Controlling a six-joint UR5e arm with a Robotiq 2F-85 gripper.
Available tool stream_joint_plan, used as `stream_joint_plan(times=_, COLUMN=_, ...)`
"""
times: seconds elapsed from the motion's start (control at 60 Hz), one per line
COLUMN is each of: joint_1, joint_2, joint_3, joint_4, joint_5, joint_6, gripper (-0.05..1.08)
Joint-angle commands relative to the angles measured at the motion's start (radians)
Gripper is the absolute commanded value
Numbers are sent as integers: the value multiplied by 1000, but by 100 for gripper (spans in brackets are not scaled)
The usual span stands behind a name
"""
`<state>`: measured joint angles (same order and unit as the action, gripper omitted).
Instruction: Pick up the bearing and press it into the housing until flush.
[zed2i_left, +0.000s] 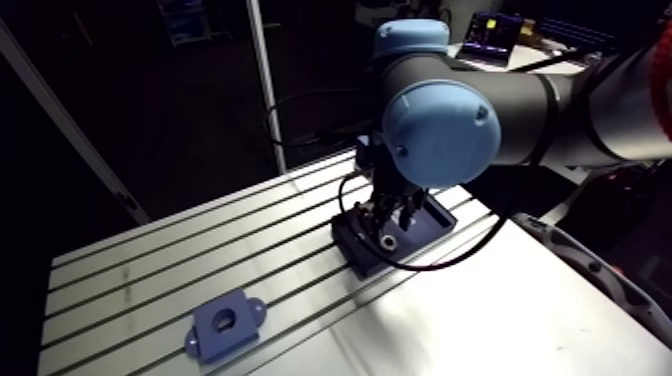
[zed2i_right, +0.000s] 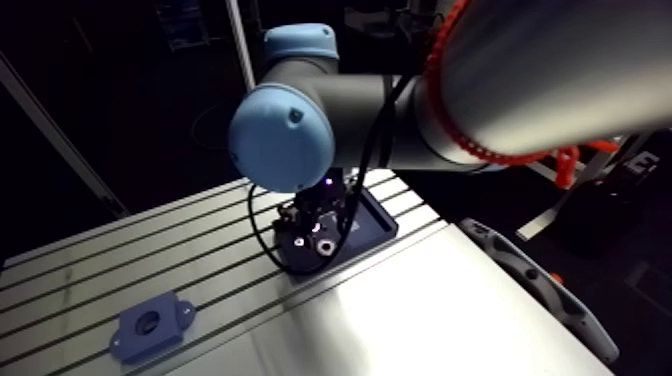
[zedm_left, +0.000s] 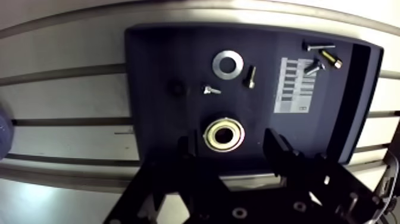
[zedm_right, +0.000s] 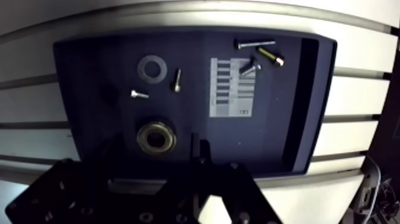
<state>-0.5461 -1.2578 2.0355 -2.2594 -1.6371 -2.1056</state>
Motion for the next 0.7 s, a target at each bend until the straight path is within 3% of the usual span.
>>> stream_joint_plan(times=0.017, joint_1=0, joint_2=2, joint_3=12, joint_4=-19, joint_5=-2, joint_6=-1, gripper=35)
stream_joint_plan(times=0.7, joint_1=0, joint_2=30, joint_3=6, joint_4=-19, joint_5=-4, joint_6=0, gripper=41)
